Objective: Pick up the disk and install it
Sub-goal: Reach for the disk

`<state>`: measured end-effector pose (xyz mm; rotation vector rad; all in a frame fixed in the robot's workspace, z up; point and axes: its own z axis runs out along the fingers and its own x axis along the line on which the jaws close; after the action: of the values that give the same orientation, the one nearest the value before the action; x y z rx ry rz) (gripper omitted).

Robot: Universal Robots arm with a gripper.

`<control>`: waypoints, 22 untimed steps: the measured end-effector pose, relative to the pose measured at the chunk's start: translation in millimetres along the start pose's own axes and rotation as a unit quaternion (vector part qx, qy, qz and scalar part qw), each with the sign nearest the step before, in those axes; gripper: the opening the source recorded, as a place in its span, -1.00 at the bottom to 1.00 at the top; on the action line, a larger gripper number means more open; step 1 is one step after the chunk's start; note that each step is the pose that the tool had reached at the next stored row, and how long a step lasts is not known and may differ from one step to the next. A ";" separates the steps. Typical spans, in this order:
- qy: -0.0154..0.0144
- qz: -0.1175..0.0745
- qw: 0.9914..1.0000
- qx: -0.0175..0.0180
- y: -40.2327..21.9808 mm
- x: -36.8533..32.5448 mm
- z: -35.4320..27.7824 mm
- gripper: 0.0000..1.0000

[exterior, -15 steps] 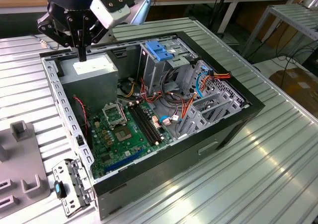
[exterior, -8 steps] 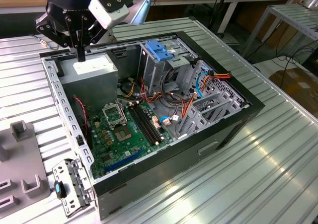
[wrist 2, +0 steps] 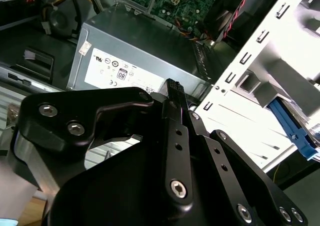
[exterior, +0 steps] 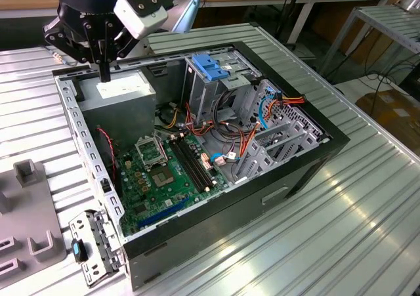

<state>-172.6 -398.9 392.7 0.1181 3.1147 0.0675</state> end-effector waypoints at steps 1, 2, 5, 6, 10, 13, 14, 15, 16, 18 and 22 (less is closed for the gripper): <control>0.000 0.000 1.000 0.000 0.0 0.3 0.0 -0.79; 0.000 0.000 1.000 0.000 -0.1 0.7 0.0 -0.79; 0.000 0.000 1.000 0.000 -0.2 2.1 -0.1 -0.79; 0.000 0.000 1.000 0.000 -0.2 2.5 0.0 -0.79; 0.000 0.000 1.000 0.000 -0.3 4.1 0.0 -0.79; 0.000 0.000 1.000 0.000 -0.4 5.4 0.0 -0.79; 0.000 0.000 1.000 0.000 -0.4 5.8 -0.1 -0.79; 0.000 0.000 1.000 0.000 -0.5 6.1 -0.1 -0.79; 0.000 0.000 1.000 0.000 -0.5 6.6 -0.1 -0.79; 0.000 0.000 1.000 0.000 -0.6 7.8 -0.1 -0.79; 0.000 0.000 1.000 0.000 -0.8 9.9 -0.1 -0.79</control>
<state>-182.6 -398.9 392.6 0.1182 3.1149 0.0675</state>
